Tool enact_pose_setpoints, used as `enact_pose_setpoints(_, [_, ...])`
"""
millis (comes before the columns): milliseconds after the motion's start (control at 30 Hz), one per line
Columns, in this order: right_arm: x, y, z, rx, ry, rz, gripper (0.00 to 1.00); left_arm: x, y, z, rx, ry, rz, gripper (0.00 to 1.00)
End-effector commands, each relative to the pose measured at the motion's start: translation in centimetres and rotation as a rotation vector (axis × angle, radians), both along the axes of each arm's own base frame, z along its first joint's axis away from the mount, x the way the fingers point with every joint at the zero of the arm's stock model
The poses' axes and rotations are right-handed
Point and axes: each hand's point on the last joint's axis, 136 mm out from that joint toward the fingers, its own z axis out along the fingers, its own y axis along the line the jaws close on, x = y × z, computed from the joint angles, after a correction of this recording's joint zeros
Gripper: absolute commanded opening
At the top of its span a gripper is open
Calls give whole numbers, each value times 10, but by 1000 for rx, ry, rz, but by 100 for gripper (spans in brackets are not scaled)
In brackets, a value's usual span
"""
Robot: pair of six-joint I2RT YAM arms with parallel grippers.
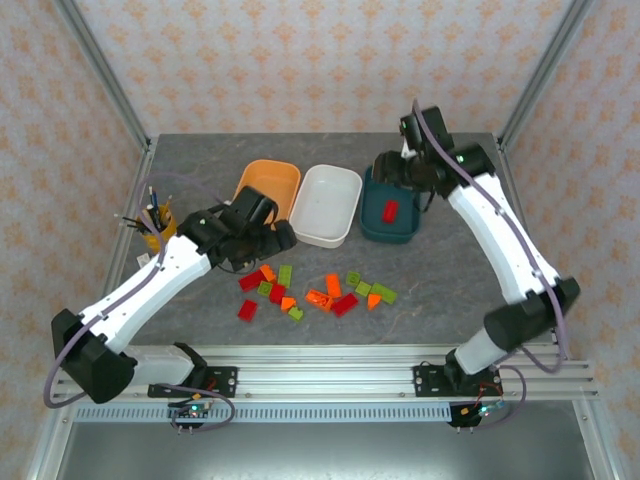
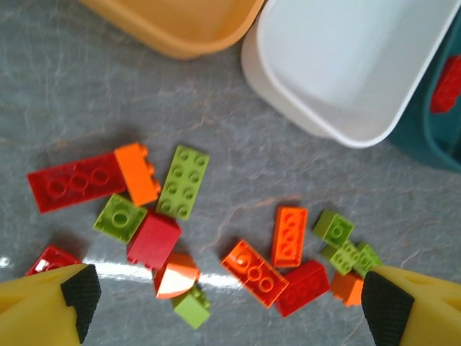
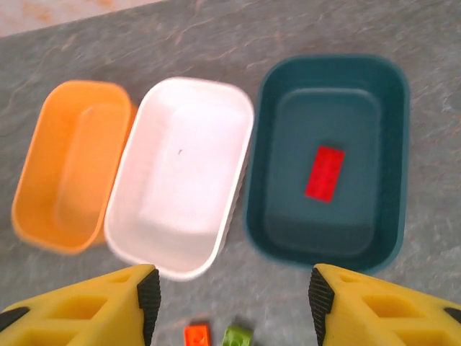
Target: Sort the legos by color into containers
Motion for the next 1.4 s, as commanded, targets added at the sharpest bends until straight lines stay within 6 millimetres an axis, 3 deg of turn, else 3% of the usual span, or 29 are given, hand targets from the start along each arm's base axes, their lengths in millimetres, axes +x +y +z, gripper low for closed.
enact_pose_setpoints(0, [-42, 12, -35, 5, 93, 72, 58, -26, 3, -23, 43, 76, -10, 95])
enact_pose_setpoints(200, [-115, 28, -67, 67, 144, 172, 58, -45, -1, -48, 99, 117, -53, 93])
enact_pose_setpoints(367, [-144, 31, -92, 107, 176, 169, 58, -20, -10, -50, 179, 94, -131, 89])
enact_pose_setpoints(400, [-147, 31, -96, 114, 176, 168, 57, -12, -16, -51, 202, 94, -165, 85])
enact_pose_setpoints(567, [-152, 28, -107, 110, 179, 157, 56, 21, -39, -72, 283, 167, -286, 71])
enact_pose_setpoints(800, [-160, 49, -110, 246, 195, 207, 56, 48, -32, -112, 281, 270, -253, 66])
enact_pose_setpoints(1033, [-160, 52, -115, 299, 202, 178, 57, 55, -36, -137, 260, 322, -275, 66])
enact_pose_setpoints(1067, [-160, 52, -116, 296, 203, 175, 57, 53, -33, -148, 278, 355, -273, 66])
enact_pose_setpoints(1367, [-156, 52, -114, 285, 202, 170, 57, 45, -20, -177, 307, 408, -257, 63])
